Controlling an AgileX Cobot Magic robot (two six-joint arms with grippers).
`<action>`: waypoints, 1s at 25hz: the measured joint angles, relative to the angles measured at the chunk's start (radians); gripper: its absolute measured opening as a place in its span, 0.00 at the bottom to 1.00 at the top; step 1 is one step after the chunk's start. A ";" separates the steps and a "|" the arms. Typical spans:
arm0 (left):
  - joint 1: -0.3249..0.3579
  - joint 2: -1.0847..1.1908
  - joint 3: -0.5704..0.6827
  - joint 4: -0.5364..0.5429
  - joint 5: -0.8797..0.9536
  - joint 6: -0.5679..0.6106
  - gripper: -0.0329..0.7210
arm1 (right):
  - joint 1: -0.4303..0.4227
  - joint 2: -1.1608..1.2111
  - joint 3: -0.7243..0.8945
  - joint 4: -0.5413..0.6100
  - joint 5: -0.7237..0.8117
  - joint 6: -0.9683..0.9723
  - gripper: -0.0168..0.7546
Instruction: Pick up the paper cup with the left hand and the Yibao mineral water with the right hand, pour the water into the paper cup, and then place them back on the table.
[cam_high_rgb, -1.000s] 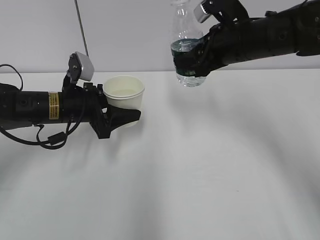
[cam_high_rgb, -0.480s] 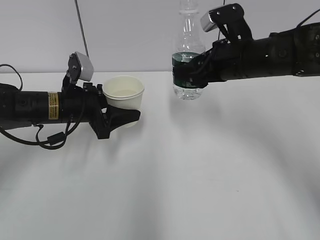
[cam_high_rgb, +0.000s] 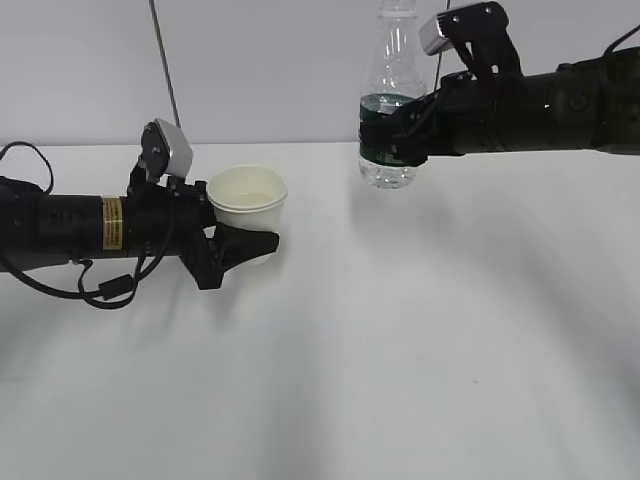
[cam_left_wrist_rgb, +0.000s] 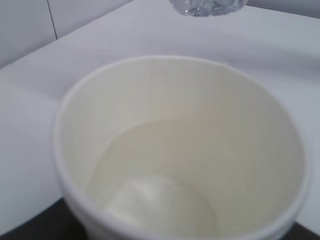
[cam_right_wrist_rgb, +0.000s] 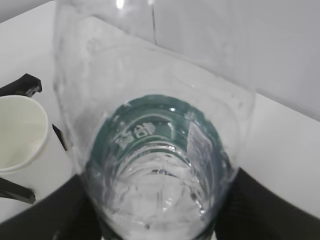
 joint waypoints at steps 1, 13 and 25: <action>0.000 0.006 0.000 -0.008 0.001 0.004 0.59 | -0.002 0.000 0.000 0.004 0.000 -0.002 0.60; 0.000 0.096 0.000 -0.104 -0.051 0.089 0.60 | -0.004 0.000 0.000 0.038 -0.036 -0.048 0.60; 0.000 0.165 0.000 -0.133 -0.070 0.144 0.64 | -0.004 0.000 0.000 0.038 -0.053 -0.050 0.60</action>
